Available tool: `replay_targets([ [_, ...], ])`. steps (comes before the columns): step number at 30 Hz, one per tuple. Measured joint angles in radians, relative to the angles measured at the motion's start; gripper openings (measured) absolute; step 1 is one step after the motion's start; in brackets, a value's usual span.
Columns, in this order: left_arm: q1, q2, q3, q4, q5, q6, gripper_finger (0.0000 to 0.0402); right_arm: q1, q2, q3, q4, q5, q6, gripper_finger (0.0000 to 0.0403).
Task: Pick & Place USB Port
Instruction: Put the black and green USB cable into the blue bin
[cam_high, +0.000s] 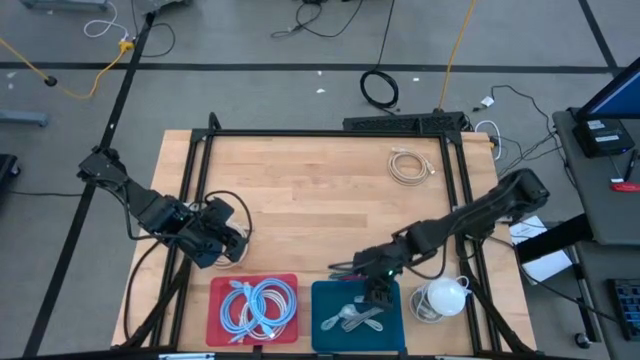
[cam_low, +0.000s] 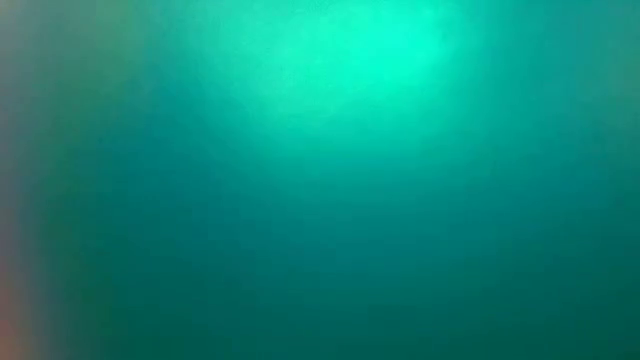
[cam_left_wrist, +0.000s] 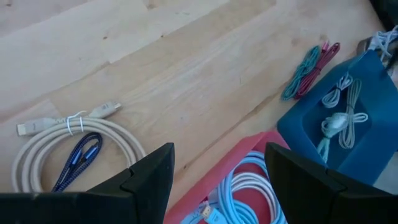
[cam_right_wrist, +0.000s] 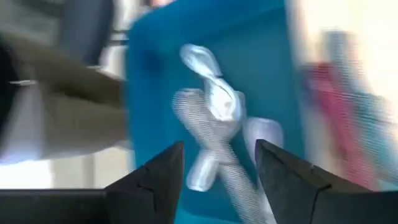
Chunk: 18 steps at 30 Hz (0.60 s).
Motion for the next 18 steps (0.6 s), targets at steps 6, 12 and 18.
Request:
replay_targets([
  [6,0.000,0.000,0.000,0.000,-0.029,0.000,0.0252,-0.056,-0.032,-0.001,-0.263,0.233,-0.171,0.0180],
  [12,0.000,0.000,0.000,0.000,-0.032,-0.004,0.0252,-0.122,-0.027,-0.082,-0.192,0.235,-0.273,0.0165],
  [18,-0.006,0.000,0.000,-0.001,-0.027,-0.016,0.0252,-0.139,-0.026,-0.205,-0.145,0.178,-0.279,0.0165],
])
